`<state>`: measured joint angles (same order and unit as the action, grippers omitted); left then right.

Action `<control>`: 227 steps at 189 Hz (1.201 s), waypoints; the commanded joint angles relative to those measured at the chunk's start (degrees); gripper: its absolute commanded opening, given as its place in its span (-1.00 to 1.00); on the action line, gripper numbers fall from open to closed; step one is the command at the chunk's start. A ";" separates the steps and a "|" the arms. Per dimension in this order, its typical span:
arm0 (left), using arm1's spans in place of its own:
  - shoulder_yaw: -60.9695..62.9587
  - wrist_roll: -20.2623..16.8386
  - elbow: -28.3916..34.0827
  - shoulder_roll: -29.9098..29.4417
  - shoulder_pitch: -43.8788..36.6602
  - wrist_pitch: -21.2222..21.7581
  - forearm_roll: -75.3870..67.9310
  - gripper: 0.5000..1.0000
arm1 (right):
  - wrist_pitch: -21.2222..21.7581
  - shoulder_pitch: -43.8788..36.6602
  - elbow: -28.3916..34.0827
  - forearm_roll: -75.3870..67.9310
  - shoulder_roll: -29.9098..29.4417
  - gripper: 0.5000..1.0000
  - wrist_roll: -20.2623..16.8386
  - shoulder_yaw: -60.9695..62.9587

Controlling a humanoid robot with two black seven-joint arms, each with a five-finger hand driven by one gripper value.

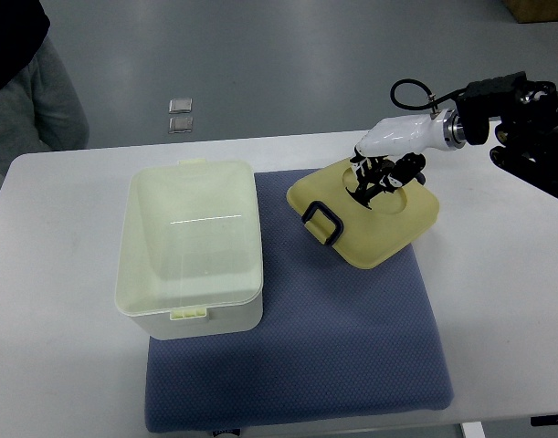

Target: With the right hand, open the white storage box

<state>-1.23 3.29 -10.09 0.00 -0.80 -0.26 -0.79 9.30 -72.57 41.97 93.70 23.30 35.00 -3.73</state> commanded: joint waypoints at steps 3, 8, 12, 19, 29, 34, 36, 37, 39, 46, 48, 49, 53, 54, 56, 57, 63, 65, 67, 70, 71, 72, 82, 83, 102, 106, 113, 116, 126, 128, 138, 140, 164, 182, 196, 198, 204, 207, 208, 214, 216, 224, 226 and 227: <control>0.00 -0.04 -0.02 0.00 0.01 0.00 0.00 1.00 | -0.07 -0.12 2.24 -0.01 0.52 -1.00 0.00 -0.05; 0.00 0.05 -0.02 0.00 0.01 0.00 0.00 1.00 | -0.07 -0.12 2.59 -0.01 0.52 -1.00 0.00 -0.05; 0.00 -0.04 -0.02 0.00 0.01 0.00 0.00 1.00 | -0.07 -0.12 2.86 -0.01 0.52 -1.00 0.00 -0.05; 0.00 -0.04 -0.02 0.00 0.01 0.00 0.00 1.00 | -0.07 -0.03 3.56 -0.01 0.52 -1.00 0.00 -0.05; 0.00 0.05 0.07 0.00 0.01 0.00 0.00 1.00 | -0.07 -0.03 4.18 -0.01 0.52 -1.00 0.00 -0.05; 0.00 0.05 -0.02 0.00 0.01 0.00 0.00 1.00 | -0.07 -0.12 4.70 -0.01 0.61 -1.00 0.00 -0.05; 0.00 -0.04 -0.02 0.00 0.01 0.00 0.00 1.00 | -0.07 -0.12 4.88 -0.01 0.70 -1.00 0.00 -0.05; 0.00 -0.04 -0.02 0.00 0.01 0.00 0.00 1.00 | -0.07 -0.12 4.88 -0.01 0.70 -1.00 0.00 -0.05; 0.00 -0.04 -0.02 0.00 0.01 0.00 0.00 1.00 | -0.07 -0.12 5.06 -0.01 0.70 -1.00 0.00 -0.05; 0.00 -0.04 -0.02 0.00 0.09 0.00 0.00 1.00 | -0.07 -0.12 5.84 -0.01 1.14 -1.00 0.00 -0.13; 0.00 -0.04 -0.02 0.00 0.01 0.00 0.00 1.00 | -0.07 -0.20 6.19 -0.01 1.23 -1.00 0.00 -0.14; 0.00 -0.04 -0.02 0.00 0.01 0.00 0.00 1.00 | -0.07 -0.20 6.20 -0.01 1.23 -1.00 0.00 -0.14; 0.00 0.05 -0.02 0.00 0.01 0.00 0.00 1.00 | -0.07 -0.20 6.73 -0.01 1.58 -1.00 0.00 -0.14; 0.00 -0.04 -0.02 0.00 0.01 0.00 0.00 1.00 | -0.07 -0.12 6.99 -0.01 1.66 -1.00 0.00 -0.14; 0.00 -0.04 -0.02 0.00 0.01 0.00 0.00 1.00 | -0.07 -0.20 7.34 -0.01 1.84 -1.00 0.00 -0.05; 0.00 -0.04 -0.02 0.00 0.01 0.00 0.00 1.00 | -0.07 -0.20 7.34 -0.01 1.84 -1.00 0.00 -0.05; 0.00 0.05 -0.02 0.00 0.01 0.00 0.00 1.00 | -0.07 -0.20 8.40 -0.01 2.37 -1.00 0.00 -0.14; 0.00 0.05 -0.02 0.00 0.01 0.00 0.00 1.00 | -0.07 -0.20 8.75 -0.01 2.54 -1.00 0.00 -0.14; 0.00 -0.04 -0.02 0.00 0.01 0.00 0.00 1.00 | -0.07 -0.20 9.10 -0.01 2.72 -1.00 0.00 -0.14; 0.00 0.05 -0.02 0.00 0.01 0.00 0.00 1.00 | -0.07 -0.20 9.54 -0.01 2.98 -1.00 0.00 -0.13; 0.00 0.05 -0.02 0.00 0.01 0.00 0.00 1.00 | -0.07 -0.20 9.54 -0.01 2.98 -1.00 0.00 -0.14; 0.00 -0.04 -0.02 0.00 0.01 0.00 0.00 1.00 | -0.07 -0.20 9.80 -0.01 3.16 -1.00 0.00 -0.05; 0.00 -0.04 -0.02 0.00 0.09 0.00 0.00 1.00 | -0.07 -0.20 10.50 -0.01 3.34 -1.00 0.00 -0.05; 0.00 -0.04 -0.02 0.00 0.09 0.00 0.00 1.00 | -0.07 -0.20 10.50 -0.01 3.34 -1.00 0.00 -0.05; 0.00 -0.04 -0.02 0.00 0.01 0.00 0.00 1.00 | -0.07 -0.03 11.03 -0.01 3.25 -1.00 0.00 -0.05; 0.00 0.05 -0.02 0.00 0.01 0.00 0.00 1.00 | -0.07 -0.03 11.21 0.08 3.25 -1.00 0.00 -0.05; 0.00 -0.04 -0.02 0.00 0.01 0.00 0.00 1.00 | -0.07 0.06 11.65 0.08 3.25 -1.00 0.00 -0.05; 0.00 -0.04 0.07 0.00 0.01 0.00 0.00 1.00 | -0.07 0.06 11.74 0.08 3.25 -1.00 0.00 -0.05; 0.00 0.05 -0.02 0.00 0.01 0.00 0.00 1.00 | -0.07 0.06 12.44 0.08 3.25 -1.00 0.00 -0.14; 0.00 0.05 -0.02 0.00 0.01 0.00 0.00 1.00 | -0.07 0.15 12.61 -0.01 3.16 -1.00 0.00 -0.05; 0.00 0.05 -0.02 0.00 0.09 0.00 0.00 1.00 | -0.07 0.50 13.05 0.08 2.98 -1.00 0.00 -0.05; 0.00 -0.04 -0.02 0.00 0.01 0.00 0.00 1.00 | -0.07 0.50 13.14 -0.01 2.98 -1.00 0.00 -0.05; 0.00 -0.04 -0.02 0.00 0.01 0.00 0.00 1.00 | -0.34 1.11 13.58 0.08 2.46 -1.00 0.00 -0.05; 0.00 0.05 -0.02 0.00 0.01 0.00 0.00 1.00 | -1.12 2.17 13.49 0.08 2.02 -1.00 0.00 -0.05; 0.00 0.05 0.07 0.00 0.01 0.00 0.00 1.00 | -1.65 2.61 13.41 -0.01 1.75 -1.00 0.00 0.04; 0.00 -0.04 0.07 0.00 0.01 0.00 0.00 1.00 | -1.74 2.61 13.41 -0.01 1.67 -1.00 0.00 0.04; 0.00 -0.04 -0.02 0.00 0.01 0.00 0.00 1.00 | -1.92 3.05 13.41 -0.10 1.75 -1.00 0.00 0.04; 0.00 0.05 -0.02 0.00 0.01 0.00 0.00 1.00 | -2.01 3.22 13.41 -0.10 1.75 -1.00 0.00 0.04; 0.00 0.05 -0.02 0.00 0.01 0.00 0.00 1.00 | -2.01 3.22 13.41 -0.10 1.75 -1.00 0.00 0.04; 0.00 0.05 -0.02 0.00 0.01 0.00 0.00 1.00 | -2.27 3.49 13.41 -0.10 1.75 -1.00 0.00 0.04; 0.00 0.05 -0.02 0.00 0.01 0.00 0.00 1.00 | -2.27 3.57 13.41 -0.10 1.75 -1.00 0.00 0.13; 0.00 0.05 -0.02 0.00 0.01 0.00 0.00 1.00 | -2.27 3.66 13.32 -0.10 1.84 -0.93 0.00 0.13; 0.00 -0.04 0.07 0.00 0.01 0.00 0.00 1.00 | -2.27 3.66 13.32 -0.10 1.84 -0.89 0.00 0.13; 0.00 -0.04 0.07 0.00 0.01 0.00 0.00 1.00 | -2.27 3.66 13.32 -0.10 1.84 -0.89 0.00 0.13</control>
<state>-1.23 3.29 -10.08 0.00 -0.80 -0.26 -0.79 7.24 -69.33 55.37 93.65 25.05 35.00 -3.68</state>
